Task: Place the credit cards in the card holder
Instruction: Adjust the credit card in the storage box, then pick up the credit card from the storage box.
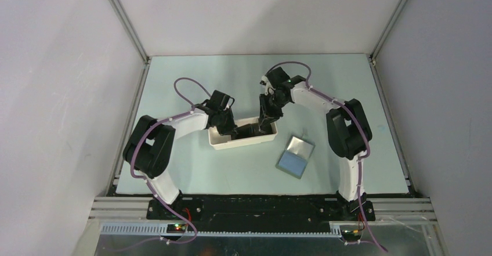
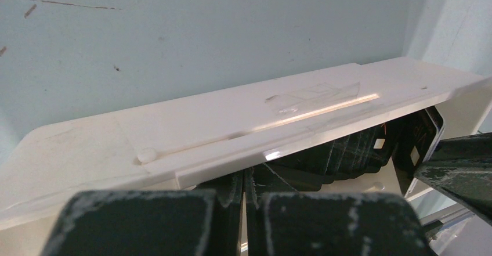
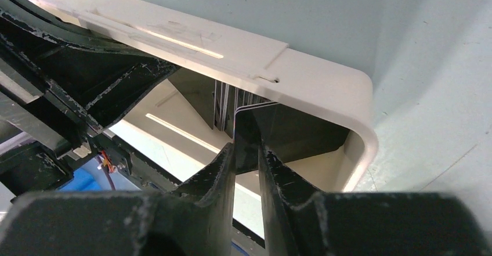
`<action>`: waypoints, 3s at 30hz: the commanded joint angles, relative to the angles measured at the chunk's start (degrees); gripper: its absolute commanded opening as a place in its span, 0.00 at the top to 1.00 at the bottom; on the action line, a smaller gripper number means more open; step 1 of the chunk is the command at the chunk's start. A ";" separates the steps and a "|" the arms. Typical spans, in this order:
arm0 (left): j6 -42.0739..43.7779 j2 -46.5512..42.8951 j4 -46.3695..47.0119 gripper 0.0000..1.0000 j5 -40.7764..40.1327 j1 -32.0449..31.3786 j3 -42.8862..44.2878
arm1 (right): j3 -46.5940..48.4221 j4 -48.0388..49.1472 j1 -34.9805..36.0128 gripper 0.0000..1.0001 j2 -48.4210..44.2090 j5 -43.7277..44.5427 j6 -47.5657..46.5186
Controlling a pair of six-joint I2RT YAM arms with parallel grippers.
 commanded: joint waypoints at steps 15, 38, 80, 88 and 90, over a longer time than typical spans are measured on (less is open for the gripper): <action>1.72 3.44 -1.75 1.00 -1.48 -0.23 -0.62 | -5.93 2.90 -6.29 0.71 -5.97 -7.30 -1.19; 2.68 3.72 -1.82 1.00 -0.81 -0.94 0.48 | -7.52 -3.07 -10.68 0.50 -12.08 5.12 -6.02; 2.87 3.92 -1.82 1.00 -0.82 -1.01 0.50 | -4.99 -6.30 3.44 0.75 -11.65 23.73 0.35; 2.86 3.81 -1.82 1.00 -0.79 -1.00 0.33 | -5.00 -5.59 3.59 1.00 -11.05 24.28 0.42; 2.82 3.80 -1.78 1.00 -0.85 -1.01 0.30 | -5.00 -5.60 3.60 1.00 -11.21 24.31 0.37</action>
